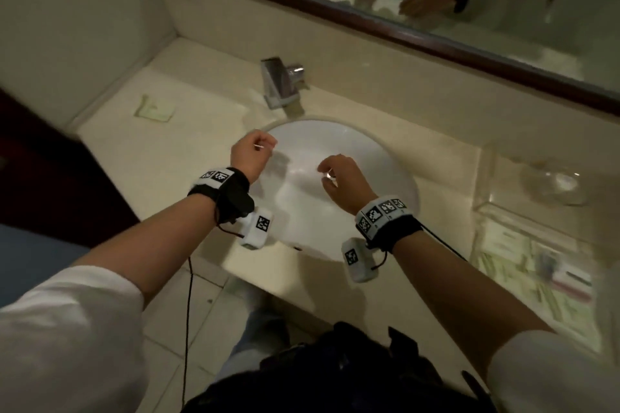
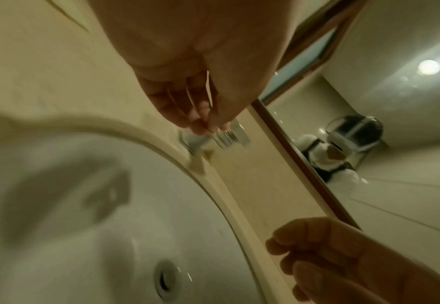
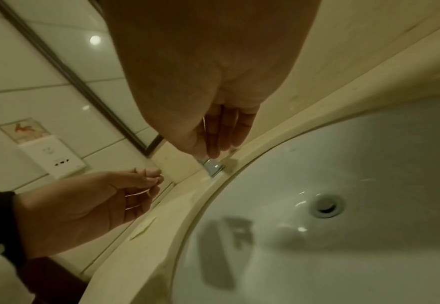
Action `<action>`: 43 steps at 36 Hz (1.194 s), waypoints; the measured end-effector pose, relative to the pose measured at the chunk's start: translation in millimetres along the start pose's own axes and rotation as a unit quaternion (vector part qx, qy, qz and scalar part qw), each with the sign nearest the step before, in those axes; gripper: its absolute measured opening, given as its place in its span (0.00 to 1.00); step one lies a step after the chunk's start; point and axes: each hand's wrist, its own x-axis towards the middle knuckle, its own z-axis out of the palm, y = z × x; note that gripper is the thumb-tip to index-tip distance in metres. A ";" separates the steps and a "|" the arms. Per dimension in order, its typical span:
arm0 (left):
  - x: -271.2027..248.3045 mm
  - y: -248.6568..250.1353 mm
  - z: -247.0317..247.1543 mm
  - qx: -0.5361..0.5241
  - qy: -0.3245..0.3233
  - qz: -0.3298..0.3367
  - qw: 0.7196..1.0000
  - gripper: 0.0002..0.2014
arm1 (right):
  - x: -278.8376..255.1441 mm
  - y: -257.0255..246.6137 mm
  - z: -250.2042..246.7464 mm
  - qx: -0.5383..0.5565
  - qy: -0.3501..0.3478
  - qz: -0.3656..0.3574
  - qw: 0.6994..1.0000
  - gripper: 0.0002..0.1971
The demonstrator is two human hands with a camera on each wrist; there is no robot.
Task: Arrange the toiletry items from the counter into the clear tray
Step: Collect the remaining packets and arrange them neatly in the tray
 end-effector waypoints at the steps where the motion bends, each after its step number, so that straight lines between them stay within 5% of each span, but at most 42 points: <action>1: 8.9 -10.9 -16.8 0.013 0.026 -0.009 1.000 0.10 | 12.7 -11.7 9.6 -0.004 -0.010 -0.004 1.000 0.10; 11: 94.8 -98.1 -157.7 0.090 0.111 -0.125 0.982 0.11 | 130.2 -119.2 109.9 -0.011 -0.082 -0.002 0.997 0.12; 18: 149.8 -136.2 -219.1 0.081 0.140 -0.205 0.965 0.12 | 200.4 -167.4 163.6 -0.063 -0.053 0.027 0.996 0.13; 31: 200.6 -168.0 -237.8 0.102 0.136 -0.200 0.965 0.19 | 297.4 -201.4 212.7 -0.174 -0.062 0.039 0.982 0.24; 43: 217.9 -181.1 -238.5 0.174 0.093 -0.167 0.966 0.24 | 325.8 -198.4 236.4 -0.178 -0.089 0.075 0.977 0.30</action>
